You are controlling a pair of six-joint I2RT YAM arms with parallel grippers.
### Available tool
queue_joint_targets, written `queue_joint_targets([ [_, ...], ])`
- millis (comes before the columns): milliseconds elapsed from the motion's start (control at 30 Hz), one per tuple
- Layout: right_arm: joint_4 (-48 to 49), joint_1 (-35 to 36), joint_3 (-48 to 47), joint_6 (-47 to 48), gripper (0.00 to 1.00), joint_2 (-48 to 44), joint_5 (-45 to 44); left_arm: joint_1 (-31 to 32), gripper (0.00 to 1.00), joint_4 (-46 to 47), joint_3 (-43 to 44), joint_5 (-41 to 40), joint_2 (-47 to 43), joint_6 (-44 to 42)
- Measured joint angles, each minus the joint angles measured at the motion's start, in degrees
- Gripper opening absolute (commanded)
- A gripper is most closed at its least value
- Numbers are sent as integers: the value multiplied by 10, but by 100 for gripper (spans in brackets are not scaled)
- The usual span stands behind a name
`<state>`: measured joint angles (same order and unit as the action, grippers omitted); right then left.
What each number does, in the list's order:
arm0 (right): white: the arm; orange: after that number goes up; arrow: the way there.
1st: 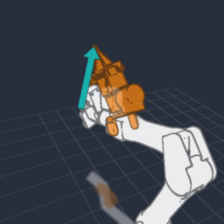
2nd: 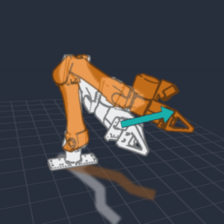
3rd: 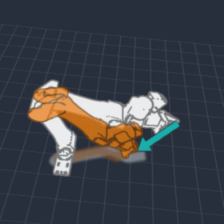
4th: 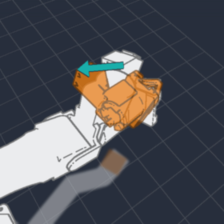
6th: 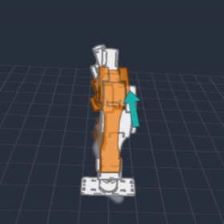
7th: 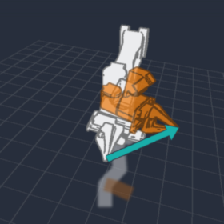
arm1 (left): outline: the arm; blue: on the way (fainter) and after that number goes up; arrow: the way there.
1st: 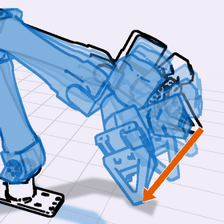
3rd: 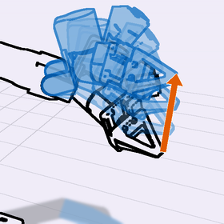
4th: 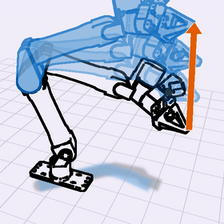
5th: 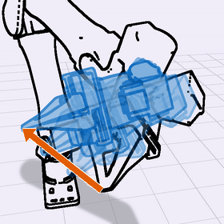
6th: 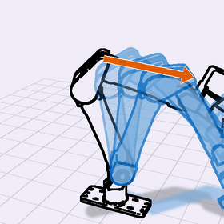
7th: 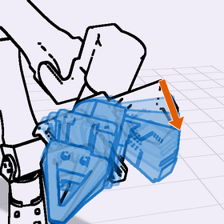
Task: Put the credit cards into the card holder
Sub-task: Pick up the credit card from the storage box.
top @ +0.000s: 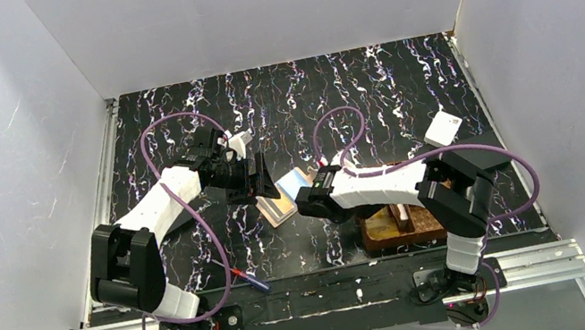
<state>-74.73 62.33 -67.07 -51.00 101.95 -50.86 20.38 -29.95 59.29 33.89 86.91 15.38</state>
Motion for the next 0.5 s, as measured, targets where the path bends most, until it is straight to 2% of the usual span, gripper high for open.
queue_joint_targets([
  [500, 2, -5, -26, 39, 1, -37, 54, 0, 82, 0, 0, 0, 0, 0],
])
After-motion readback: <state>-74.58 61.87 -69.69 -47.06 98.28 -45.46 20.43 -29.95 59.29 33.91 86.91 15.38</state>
